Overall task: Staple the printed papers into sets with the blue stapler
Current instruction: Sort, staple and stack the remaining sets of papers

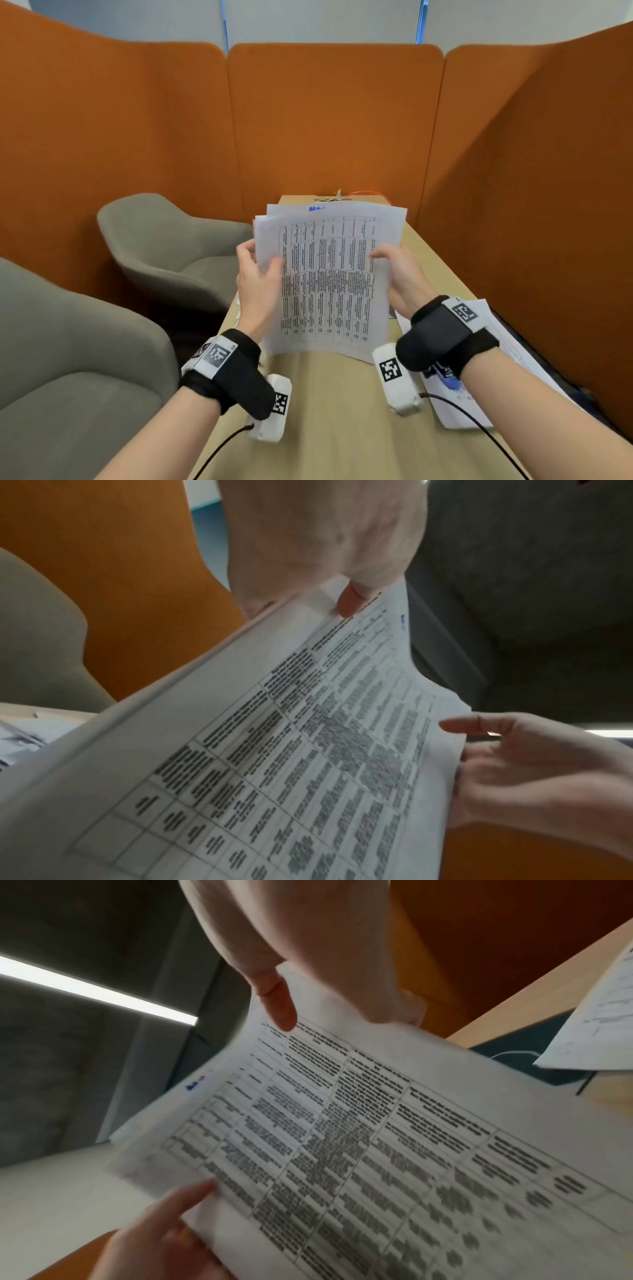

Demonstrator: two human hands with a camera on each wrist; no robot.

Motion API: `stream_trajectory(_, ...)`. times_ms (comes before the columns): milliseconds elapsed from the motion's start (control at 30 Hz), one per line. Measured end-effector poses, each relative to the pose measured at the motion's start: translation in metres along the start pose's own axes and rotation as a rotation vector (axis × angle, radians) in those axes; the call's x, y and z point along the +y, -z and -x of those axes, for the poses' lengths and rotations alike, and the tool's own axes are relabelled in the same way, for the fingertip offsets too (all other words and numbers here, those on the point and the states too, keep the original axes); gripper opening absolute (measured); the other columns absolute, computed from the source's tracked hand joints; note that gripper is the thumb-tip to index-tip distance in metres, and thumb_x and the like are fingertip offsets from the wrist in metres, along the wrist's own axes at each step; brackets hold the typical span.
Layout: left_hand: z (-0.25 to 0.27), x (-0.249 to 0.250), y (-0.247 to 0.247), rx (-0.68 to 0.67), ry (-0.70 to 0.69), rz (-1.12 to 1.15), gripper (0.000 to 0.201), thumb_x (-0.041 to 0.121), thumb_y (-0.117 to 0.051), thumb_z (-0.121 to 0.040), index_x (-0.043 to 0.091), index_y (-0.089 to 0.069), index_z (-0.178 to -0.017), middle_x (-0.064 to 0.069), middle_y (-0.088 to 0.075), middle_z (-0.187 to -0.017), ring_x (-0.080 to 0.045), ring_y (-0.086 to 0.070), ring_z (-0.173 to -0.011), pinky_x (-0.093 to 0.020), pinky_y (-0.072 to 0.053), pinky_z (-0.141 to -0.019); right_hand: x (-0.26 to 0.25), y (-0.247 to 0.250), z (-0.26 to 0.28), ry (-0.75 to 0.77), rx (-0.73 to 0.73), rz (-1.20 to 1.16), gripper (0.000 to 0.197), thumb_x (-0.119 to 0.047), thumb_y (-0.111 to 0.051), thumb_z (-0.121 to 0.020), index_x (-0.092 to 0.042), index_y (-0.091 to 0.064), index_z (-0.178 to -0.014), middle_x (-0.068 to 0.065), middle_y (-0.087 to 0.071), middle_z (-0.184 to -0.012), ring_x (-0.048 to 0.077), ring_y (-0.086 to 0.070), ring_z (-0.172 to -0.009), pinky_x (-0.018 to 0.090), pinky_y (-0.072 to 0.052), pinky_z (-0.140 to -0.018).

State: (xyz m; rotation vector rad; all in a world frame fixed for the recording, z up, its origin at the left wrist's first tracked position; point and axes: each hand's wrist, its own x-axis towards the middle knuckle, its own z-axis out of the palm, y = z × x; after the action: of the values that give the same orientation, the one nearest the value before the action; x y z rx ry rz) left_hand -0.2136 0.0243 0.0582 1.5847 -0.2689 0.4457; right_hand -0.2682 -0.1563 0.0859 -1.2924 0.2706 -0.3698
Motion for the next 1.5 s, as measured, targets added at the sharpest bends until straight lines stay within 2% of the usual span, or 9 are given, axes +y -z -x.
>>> stream_trajectory(267, 0.006, -0.004, 0.0, 0.027, -0.119, -0.065, 0.033, 0.009, -0.044, -0.096, 0.021, -0.029, -0.123, -0.005, -0.053, -0.126, -0.02, -0.052, -0.117, -0.034, -0.043, -0.091, 0.003, -0.007, 0.006, 0.13, -0.018, 0.036, 0.033, -0.014, -0.054, -0.091, -0.016, -0.04, -0.121, 0.008, -0.063, -0.113, 0.031, -0.064, -0.107, 0.058, -0.048, -0.094)
stream_trajectory(433, -0.001, 0.006, 0.009, 0.03, -0.354, -0.197, 0.08, 0.004, -0.052, -0.092, 0.023, -0.002, -0.151, 0.001, -0.012, -0.159, 0.015, -0.015, -0.128, -0.013, -0.015, -0.107, -0.001, -0.014, 0.008, 0.5, 0.086, 0.324, 0.052, -0.022, -0.051, -0.088, -0.045, -0.027, -0.128, 0.006, -0.052, -0.132, 0.023, -0.057, -0.117, 0.051, -0.045, -0.102)
stream_trajectory(500, -0.005, 0.012, 0.011, 0.032, -0.488, -0.272, 0.078, 0.002, -0.051, -0.093, 0.023, -0.004, -0.152, 0.001, -0.031, -0.149, 0.011, -0.041, -0.107, -0.009, -0.029, -0.09, -0.003, -0.014, 0.011, 0.711, 0.085, 0.54, 0.061, -0.011, -0.046, -0.094, -0.039, -0.021, -0.143, 0.001, -0.039, -0.145, 0.011, -0.044, -0.128, 0.032, -0.034, -0.111)
stream_trajectory(600, -0.01, 0.008, 0.014, 0.008, -0.64, -0.415, 0.068, 0.005, -0.045, -0.096, 0.033, -0.014, -0.149, 0.0, -0.04, -0.096, -0.01, -0.045, -0.062, -0.013, -0.038, -0.06, -0.004, -0.017, 0.016, 0.839, 0.105, 0.809, 0.054, -0.005, -0.039, -0.099, -0.031, -0.032, -0.145, 0.007, -0.042, -0.117, 0.019, -0.051, -0.086, 0.02, -0.04, -0.074)
stream_trajectory(800, -0.016, 0.001, 0.014, 0.067, -0.622, -0.369, 0.04, 0.002, -0.046, -0.095, 0.014, -0.05, -0.133, 0.003, -0.044, -0.102, 0.01, -0.043, -0.083, 0.0, -0.033, -0.078, -0.002, -0.019, 0.01, 0.891, 0.206, 0.789, 0.035, 0.0, -0.038, -0.097, -0.012, -0.055, -0.125, 0.007, -0.039, -0.1, 0.002, -0.041, -0.069, 0.002, -0.033, -0.067)
stream_trajectory(1067, -0.016, 0.011, 0.009, 0.103, -0.481, -0.256, 0.02, 0.004, -0.043, -0.096, 0.005, -0.046, -0.115, 0.0, -0.05, -0.109, -0.001, -0.046, -0.086, -0.011, -0.038, -0.076, -0.002, -0.024, 0.015, 0.747, 0.16, 0.613, 0.042, -0.003, -0.036, -0.096, -0.019, -0.039, -0.135, 0.001, -0.051, -0.127, 0.009, -0.048, -0.107, 0.026, -0.037, -0.097)
stream_trajectory(1167, -0.018, 0.012, 0.009, 0.103, -0.474, -0.289, 0.027, 0.005, -0.041, -0.096, 0.012, -0.046, -0.122, 0.006, -0.048, -0.108, -0.001, -0.047, -0.077, -0.017, -0.042, -0.072, -0.002, -0.025, 0.016, 0.627, 0.137, 0.526, 0.05, -0.009, -0.034, -0.096, -0.036, -0.028, -0.137, 0.008, -0.059, -0.097, 0.023, -0.053, -0.076, 0.044, -0.045, -0.076)
stream_trajectory(1367, -0.023, 0.013, 0.012, 0.096, -0.481, -0.233, 0.033, 0.003, -0.045, -0.093, 0.019, -0.063, -0.116, -0.003, -0.053, -0.099, 0.0, -0.048, -0.085, -0.022, -0.044, -0.081, -0.003, -0.025, 0.011, 0.697, 0.174, 0.602, 0.039, -0.006, -0.036, -0.097, -0.026, -0.05, -0.127, 0.006, -0.049, -0.119, -0.017, -0.044, -0.087, 0.01, -0.033, -0.076)
stream_trajectory(1500, -0.022, 0.017, 0.012, 0.103, -0.429, -0.125, 0.034, 0.002, -0.044, -0.092, 0.018, -0.055, -0.119, 0.006, -0.059, -0.112, -0.001, -0.058, -0.085, -0.033, -0.052, -0.084, -0.001, -0.028, 0.013, 0.729, 0.174, 0.556, 0.05, 0.003, -0.035, -0.094, -0.023, -0.039, -0.136, -0.002, -0.046, -0.138, 0.013, -0.05, -0.111, 0.035, -0.036, -0.104)
